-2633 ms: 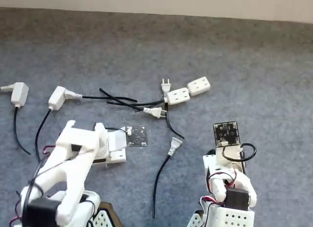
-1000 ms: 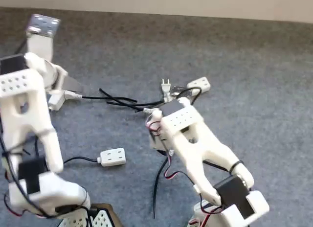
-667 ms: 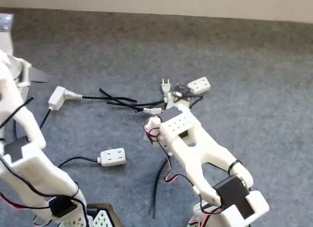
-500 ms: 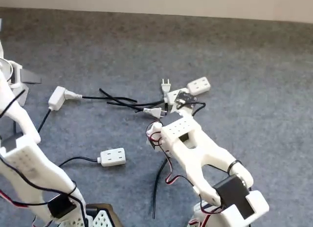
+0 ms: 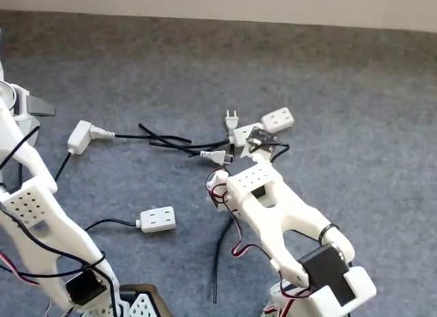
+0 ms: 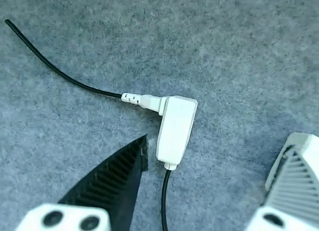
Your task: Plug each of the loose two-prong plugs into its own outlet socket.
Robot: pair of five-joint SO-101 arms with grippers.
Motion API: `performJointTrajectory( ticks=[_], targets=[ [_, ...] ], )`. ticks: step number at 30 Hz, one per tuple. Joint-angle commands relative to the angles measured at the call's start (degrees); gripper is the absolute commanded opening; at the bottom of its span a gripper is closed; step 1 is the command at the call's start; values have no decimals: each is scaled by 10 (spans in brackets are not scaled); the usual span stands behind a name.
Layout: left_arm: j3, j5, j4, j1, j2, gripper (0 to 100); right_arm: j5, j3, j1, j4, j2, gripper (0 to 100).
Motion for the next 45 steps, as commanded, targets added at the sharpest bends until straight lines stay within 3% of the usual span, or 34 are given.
performJointTrajectory(
  ticks=[1,5,10,18,30,38,45],
  targets=[
    [-46,1,22,-14,-6,394,-4,7,7,-14,-3,77],
    [-48,1,19,-24,-6,394,-4,17,14,-14,-3,77],
    [-48,1,21,-27,-6,394,-3,17,74,-14,-2,79],
    [-48,1,21,-25,-6,394,22,28,93,-14,35,226],
    [-48,1,22,-27,-7,394,22,-15,43,32,105,165],
    [-46,1,22,-23,-6,394,26,-29,44,40,105,24],
    [-45,1,22,-23,-6,394,91,-39,45,45,105,19]
  ],
)
